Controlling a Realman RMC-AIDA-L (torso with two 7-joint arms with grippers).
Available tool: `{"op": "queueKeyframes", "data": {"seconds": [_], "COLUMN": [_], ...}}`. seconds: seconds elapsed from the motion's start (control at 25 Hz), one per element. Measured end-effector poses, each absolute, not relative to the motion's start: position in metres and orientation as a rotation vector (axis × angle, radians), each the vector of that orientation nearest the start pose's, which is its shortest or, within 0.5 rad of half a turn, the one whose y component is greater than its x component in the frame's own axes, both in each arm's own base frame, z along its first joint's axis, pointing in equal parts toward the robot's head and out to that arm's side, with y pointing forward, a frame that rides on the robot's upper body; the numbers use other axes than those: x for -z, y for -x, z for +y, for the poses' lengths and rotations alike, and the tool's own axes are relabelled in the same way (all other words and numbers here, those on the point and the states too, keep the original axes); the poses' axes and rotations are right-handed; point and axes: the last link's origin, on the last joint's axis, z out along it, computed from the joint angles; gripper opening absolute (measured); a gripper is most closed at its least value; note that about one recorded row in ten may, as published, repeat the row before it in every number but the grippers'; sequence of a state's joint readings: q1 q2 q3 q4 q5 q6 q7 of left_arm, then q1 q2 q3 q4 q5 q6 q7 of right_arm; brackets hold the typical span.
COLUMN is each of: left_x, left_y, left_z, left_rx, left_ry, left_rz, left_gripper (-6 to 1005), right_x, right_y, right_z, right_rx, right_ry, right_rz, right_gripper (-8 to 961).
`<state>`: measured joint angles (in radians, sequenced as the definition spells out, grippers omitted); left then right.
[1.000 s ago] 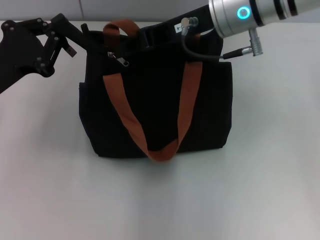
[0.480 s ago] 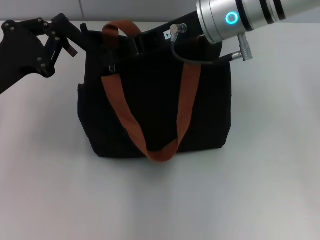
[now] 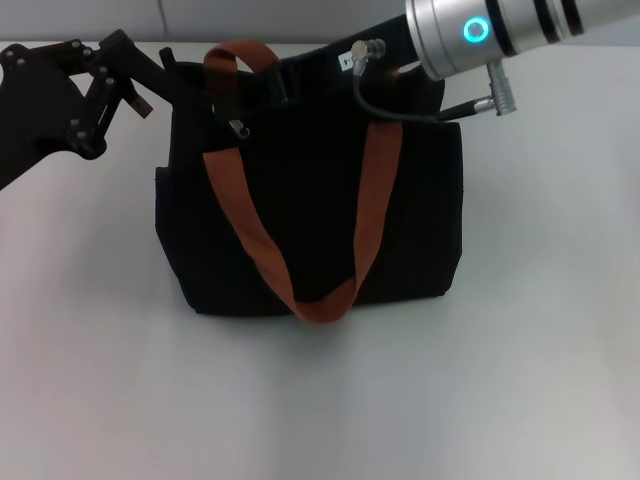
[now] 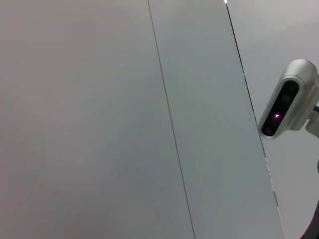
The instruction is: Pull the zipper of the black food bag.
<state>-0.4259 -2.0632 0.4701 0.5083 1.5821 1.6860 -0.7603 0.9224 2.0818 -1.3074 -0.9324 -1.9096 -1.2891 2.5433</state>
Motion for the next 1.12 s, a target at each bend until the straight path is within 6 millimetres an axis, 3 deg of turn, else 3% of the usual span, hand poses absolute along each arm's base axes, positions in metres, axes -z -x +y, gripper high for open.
{"op": "queueKeyframes", "data": {"seconds": [1.12], "left_x": [-0.055], "left_y": [0.278], "left_z": [0.312], "left_rx": [1.035], "left_ry": [2.143], "left_rz": [-0.056], "left_gripper": [23], "right_x": [0.06], "right_y": [-0.04], "right_z": [0.392], "right_rx": [-0.37], "right_ry": [2.904], "right_rz": [1.135], "right_gripper": [273]}}
